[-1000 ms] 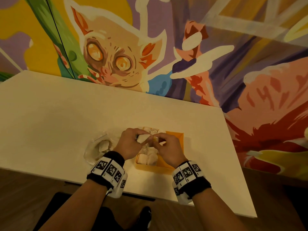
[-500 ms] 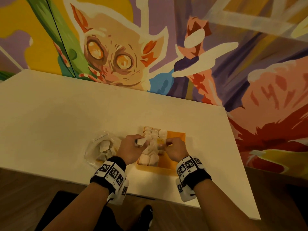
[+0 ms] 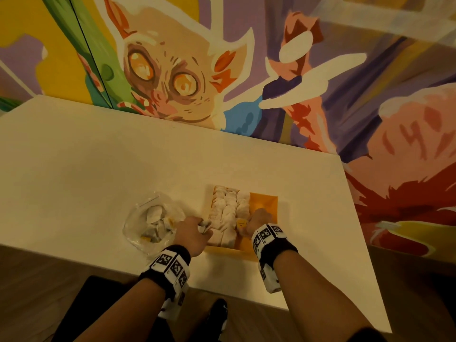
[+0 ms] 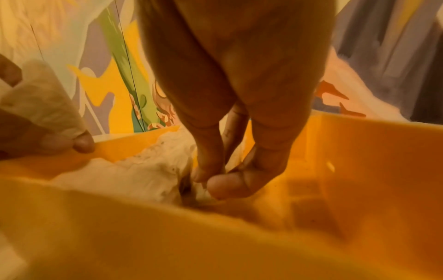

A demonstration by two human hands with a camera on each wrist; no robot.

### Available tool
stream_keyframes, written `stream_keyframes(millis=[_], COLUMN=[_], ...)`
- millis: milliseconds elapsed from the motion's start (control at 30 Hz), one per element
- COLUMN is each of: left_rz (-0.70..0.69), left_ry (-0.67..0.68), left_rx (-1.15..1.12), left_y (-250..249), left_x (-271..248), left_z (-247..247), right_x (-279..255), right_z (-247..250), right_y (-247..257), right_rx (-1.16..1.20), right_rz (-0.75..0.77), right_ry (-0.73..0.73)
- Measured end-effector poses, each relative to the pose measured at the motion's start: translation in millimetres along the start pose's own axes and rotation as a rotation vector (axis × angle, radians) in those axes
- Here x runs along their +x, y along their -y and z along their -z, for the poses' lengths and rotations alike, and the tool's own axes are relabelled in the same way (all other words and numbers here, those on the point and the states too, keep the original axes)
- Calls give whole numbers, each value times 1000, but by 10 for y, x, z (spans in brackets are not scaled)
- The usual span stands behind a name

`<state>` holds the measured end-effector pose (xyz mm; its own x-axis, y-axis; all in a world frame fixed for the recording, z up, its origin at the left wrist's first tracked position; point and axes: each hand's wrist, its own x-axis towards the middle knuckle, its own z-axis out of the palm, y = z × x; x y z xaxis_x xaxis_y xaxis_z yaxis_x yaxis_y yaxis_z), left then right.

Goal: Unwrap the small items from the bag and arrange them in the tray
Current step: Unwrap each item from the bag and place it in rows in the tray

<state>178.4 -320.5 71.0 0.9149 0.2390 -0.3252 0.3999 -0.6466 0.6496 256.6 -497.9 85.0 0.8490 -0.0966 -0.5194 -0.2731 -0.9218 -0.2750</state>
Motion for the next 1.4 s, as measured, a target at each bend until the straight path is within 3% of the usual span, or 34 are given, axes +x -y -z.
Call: stream_keyframes(millis=[133, 367, 733, 1067, 1233, 1300, 1367, 1400], left_rz=[-20, -56, -70, -58, -98, -108, -95, -94], left_ry=[1, 1, 29, 51, 52, 68, 88, 101], left_rx=[29, 16, -25, -41, -144, -233, -363, -412], left_y=[8, -17, -49, -46, -43, -61, -85, -112], left_x=[1, -38, -75, -72, -118, -149, -188, -218], left_z=[-5, 35, 92, 123, 179, 220, 270, 309], right_x=[51, 30, 44, 27, -49, -107, -295, -434], right_z=[-33, -42, -57, -78, -40, -15, 7, 22], right_y=[3, 59, -19, 37, 72, 95, 175, 244], right_rx=[-1, -1, 201, 92, 46, 223, 499, 613], right_rz=[-9, -26, 1, 56, -6, 64, 266, 376], right_ry=[-74, -64, -49, -44, -108, -230, -325, -299])
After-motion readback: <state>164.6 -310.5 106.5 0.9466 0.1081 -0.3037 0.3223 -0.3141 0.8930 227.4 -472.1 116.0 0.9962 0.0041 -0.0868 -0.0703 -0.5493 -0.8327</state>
